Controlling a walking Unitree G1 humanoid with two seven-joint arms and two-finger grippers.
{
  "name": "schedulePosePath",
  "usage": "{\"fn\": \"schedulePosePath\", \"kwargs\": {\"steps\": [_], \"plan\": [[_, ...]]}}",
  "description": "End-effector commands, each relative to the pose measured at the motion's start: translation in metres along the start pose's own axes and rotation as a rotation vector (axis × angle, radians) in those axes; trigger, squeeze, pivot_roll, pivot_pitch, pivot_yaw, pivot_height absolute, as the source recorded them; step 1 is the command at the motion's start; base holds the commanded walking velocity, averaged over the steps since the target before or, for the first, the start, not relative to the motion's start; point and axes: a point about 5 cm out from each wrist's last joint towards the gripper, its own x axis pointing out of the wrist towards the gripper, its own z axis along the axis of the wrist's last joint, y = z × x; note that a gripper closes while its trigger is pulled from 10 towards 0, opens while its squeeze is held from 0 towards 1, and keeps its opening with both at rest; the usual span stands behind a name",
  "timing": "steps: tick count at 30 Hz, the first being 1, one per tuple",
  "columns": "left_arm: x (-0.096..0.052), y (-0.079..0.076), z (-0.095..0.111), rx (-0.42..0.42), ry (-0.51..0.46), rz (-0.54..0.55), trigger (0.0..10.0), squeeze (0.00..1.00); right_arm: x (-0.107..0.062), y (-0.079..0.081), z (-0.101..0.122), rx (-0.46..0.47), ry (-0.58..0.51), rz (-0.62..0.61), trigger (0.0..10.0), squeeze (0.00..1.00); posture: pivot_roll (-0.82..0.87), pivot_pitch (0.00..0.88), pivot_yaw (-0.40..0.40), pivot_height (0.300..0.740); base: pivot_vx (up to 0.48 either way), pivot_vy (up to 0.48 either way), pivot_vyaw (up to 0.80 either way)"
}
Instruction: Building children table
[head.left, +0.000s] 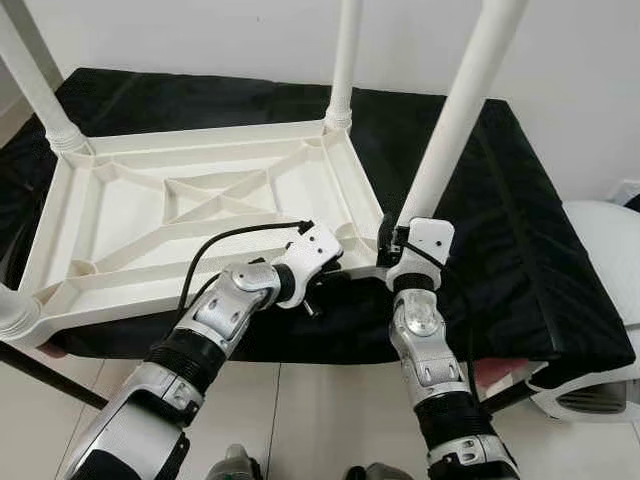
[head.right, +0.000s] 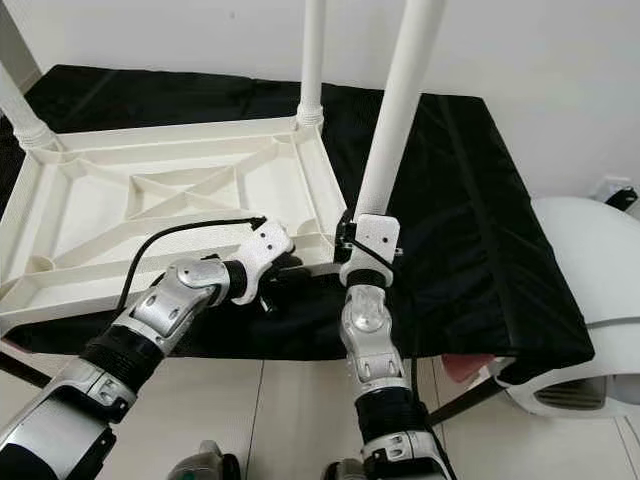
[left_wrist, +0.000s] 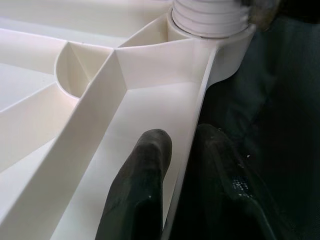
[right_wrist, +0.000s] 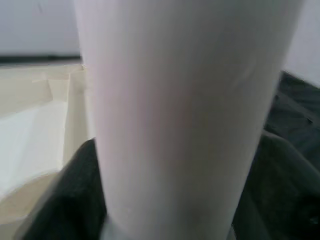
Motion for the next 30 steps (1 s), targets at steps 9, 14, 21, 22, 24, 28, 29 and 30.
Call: {"fn": "schedulePosePath", "kwargs": {"steps": [9,14,21,22,24,28,29,30], "plan": [[0.002,-0.014,-0.005,0.0,0.02,-0.136,10.0,0.0,0.001,-0.02,-0.011,-0.002,0.043,0.071,10.0,0.0,0.01,0.03,-0.002,0.74,0.0,0.0,0.0],[0.002,-0.013,-0.005,0.0,0.02,-0.136,10.0,0.0,0.004,-0.025,-0.008,0.024,0.031,0.153,10.0,0.0,0.01,0.034,-0.001,0.74,0.0,0.0,0.0],[0.003,-0.013,-0.004,0.001,0.019,-0.138,10.0,0.0,0.017,-0.056,0.011,0.019,-0.045,0.422,10.0,0.0,-0.01,0.048,0.002,0.74,0.0,0.0,0.0],[0.004,-0.013,-0.004,0.001,0.018,-0.139,10.0,0.0,0.019,-0.059,0.015,0.018,-0.047,0.473,10.0,0.0,-0.01,0.05,0.003,0.74,0.0,0.0,0.0],[0.004,-0.013,-0.004,0.0,0.018,-0.14,10.0,0.0,0.021,-0.06,0.018,0.009,-0.055,0.529,10.0,0.0,-0.02,0.052,0.004,0.74,0.0,0.0,0.0],[0.004,-0.014,-0.004,0.0,0.018,-0.143,10.0,0.0,0.025,-0.062,0.025,-0.007,-0.067,0.627,10.0,0.0,-0.02,0.053,0.006,0.74,0.0,0.0,0.0],[0.005,-0.014,-0.003,-0.001,0.018,-0.144,10.0,0.0,0.026,-0.063,0.028,-0.015,-0.075,0.677,10.0,0.0,-0.02,0.052,0.006,0.74,0.0,0.0,0.0],[0.005,-0.014,-0.003,-0.001,0.017,-0.144,10.0,0.0,0.028,-0.063,0.03,-0.023,-0.073,0.717,10.0,0.0,-0.02,0.052,0.007,0.74,0.0,0.0,0.0]]}}
